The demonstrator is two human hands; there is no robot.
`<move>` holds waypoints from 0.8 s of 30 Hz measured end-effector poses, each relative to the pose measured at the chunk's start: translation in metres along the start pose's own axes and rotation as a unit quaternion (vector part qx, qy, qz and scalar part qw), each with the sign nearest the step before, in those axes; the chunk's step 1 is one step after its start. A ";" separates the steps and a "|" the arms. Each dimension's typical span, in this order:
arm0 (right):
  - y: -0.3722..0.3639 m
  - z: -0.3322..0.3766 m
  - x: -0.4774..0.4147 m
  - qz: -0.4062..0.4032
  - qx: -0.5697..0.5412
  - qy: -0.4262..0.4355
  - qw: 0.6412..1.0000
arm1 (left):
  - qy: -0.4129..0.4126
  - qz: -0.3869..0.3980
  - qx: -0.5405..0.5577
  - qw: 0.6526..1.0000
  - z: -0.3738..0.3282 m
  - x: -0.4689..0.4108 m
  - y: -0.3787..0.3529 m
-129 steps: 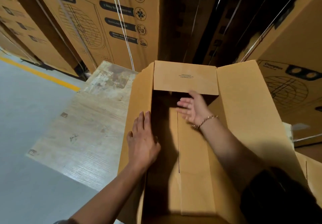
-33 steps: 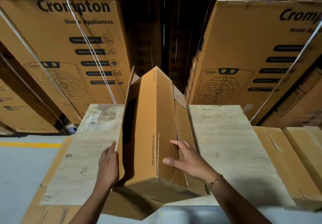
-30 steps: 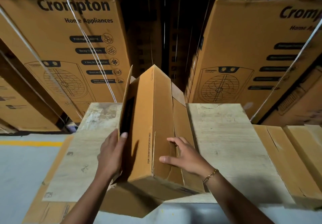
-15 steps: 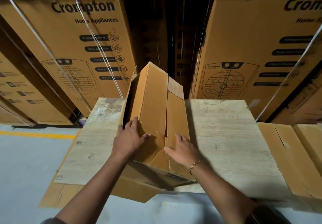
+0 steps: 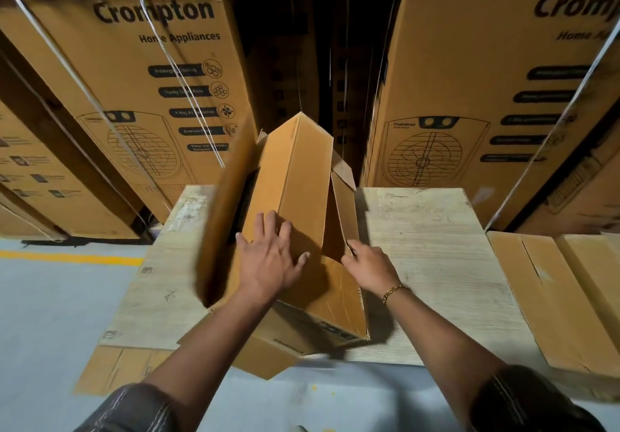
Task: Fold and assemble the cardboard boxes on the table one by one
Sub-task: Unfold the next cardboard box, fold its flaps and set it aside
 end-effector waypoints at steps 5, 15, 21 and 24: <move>0.012 -0.029 -0.002 0.003 -0.091 -0.012 0.996 | -0.083 -0.013 -0.036 0.996 -0.027 -0.007 0.004; 0.017 0.005 -0.001 -0.022 -0.149 0.055 0.987 | -0.177 -0.021 -0.039 0.983 0.017 0.003 -0.019; 0.000 0.055 0.005 -0.022 -0.010 0.098 0.995 | -0.156 -0.010 -0.091 0.984 0.010 -0.002 -0.020; -0.002 0.062 0.004 -0.021 -0.004 0.100 0.995 | -0.133 -0.048 -0.085 0.986 0.013 -0.011 -0.015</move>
Point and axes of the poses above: each hand's wrist, its own x-axis away from the middle knuckle, its own y-axis out of the back of the hand, z = x × y, the point moved 9 cm from there along -x, towards the middle knuckle, and after that the axes turned 9 degrees about -z, right-handed, at the moved point
